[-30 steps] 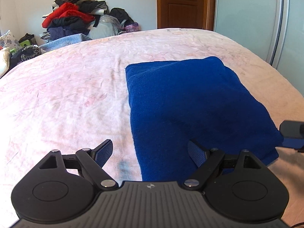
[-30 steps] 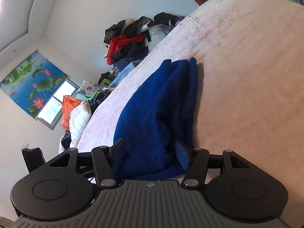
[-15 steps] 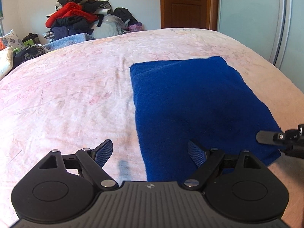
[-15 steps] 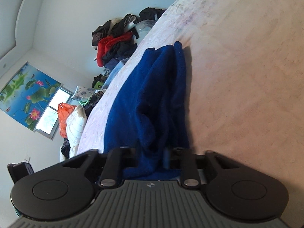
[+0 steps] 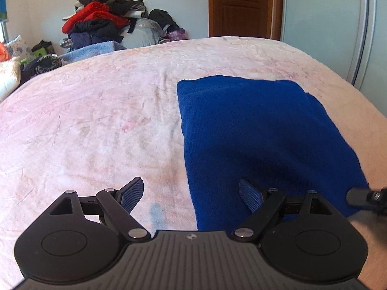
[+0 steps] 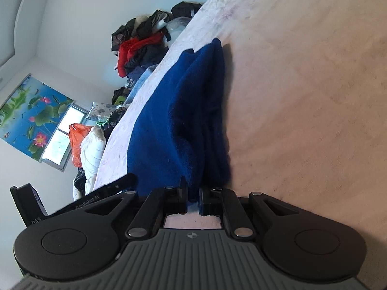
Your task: Fold small clothes
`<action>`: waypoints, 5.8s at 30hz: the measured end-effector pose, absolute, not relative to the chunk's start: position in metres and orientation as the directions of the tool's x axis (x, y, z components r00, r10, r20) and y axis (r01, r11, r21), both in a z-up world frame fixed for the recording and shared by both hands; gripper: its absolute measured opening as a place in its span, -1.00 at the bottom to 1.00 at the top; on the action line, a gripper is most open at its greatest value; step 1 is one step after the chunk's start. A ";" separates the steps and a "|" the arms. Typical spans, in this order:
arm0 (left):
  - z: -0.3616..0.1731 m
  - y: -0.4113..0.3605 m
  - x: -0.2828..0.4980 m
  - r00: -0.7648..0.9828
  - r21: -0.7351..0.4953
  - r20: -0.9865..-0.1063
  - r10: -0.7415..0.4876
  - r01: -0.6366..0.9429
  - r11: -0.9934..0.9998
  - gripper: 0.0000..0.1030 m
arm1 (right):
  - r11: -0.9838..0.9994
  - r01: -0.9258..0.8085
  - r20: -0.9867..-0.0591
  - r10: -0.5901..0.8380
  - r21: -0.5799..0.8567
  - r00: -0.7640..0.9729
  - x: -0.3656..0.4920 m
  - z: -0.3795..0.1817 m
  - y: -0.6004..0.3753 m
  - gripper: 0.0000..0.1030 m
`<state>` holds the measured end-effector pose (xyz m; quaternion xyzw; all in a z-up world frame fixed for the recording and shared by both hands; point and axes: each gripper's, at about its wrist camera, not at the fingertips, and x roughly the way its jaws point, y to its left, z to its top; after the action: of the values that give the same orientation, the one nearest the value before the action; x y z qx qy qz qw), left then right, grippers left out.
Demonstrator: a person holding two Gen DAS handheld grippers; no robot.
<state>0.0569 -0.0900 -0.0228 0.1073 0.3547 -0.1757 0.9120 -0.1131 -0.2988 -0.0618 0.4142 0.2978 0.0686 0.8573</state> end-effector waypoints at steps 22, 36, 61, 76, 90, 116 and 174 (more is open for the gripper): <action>-0.036 -0.098 0.047 0.695 0.122 -0.683 -0.225 0.412 0.903 0.71 | 0.957 0.056 -0.539 0.112 0.286 0.835 -0.043 -0.011 -0.243 -0.10; -0.017 -0.057 0.124 0.591 -0.234 -0.682 -0.430 0.380 0.895 0.71 | 0.899 0.092 -0.510 0.156 0.428 0.846 -0.041 -0.017 -0.301 0.66; -0.063 -0.076 0.206 0.301 -0.656 -0.561 -0.771 0.407 0.636 -0.46 | 0.731 -0.142 -0.432 0.535 0.667 0.726 0.102 -0.056 -0.321 -0.34; -0.030 -0.063 0.230 0.440 -0.442 -0.697 -0.566 0.358 0.822 -0.13 | 0.813 -0.051 -0.514 0.414 0.580 0.752 0.158 -0.036 -0.286 -0.10; -0.041 -0.013 0.130 0.387 -0.512 -0.659 -0.644 0.396 0.762 0.30 | 0.749 -0.158 -0.489 0.561 0.644 0.668 0.012 -0.042 -0.310 0.17; -0.023 -0.066 0.054 0.671 0.045 -0.704 -0.233 0.368 0.929 0.24 | 0.999 -0.031 -0.605 0.016 -0.014 0.796 -0.040 -0.025 -0.187 0.60; -0.053 -0.032 0.016 0.706 0.038 -0.696 -0.133 0.221 0.975 1.00 | 0.995 0.092 -0.654 -0.095 -0.038 0.751 -0.066 -0.047 -0.164 1.00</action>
<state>0.0162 -0.0317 -0.0533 0.0591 0.3713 -0.0961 0.9216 -0.0664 -0.1641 -0.0475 -0.0016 0.3495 -0.0500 0.9356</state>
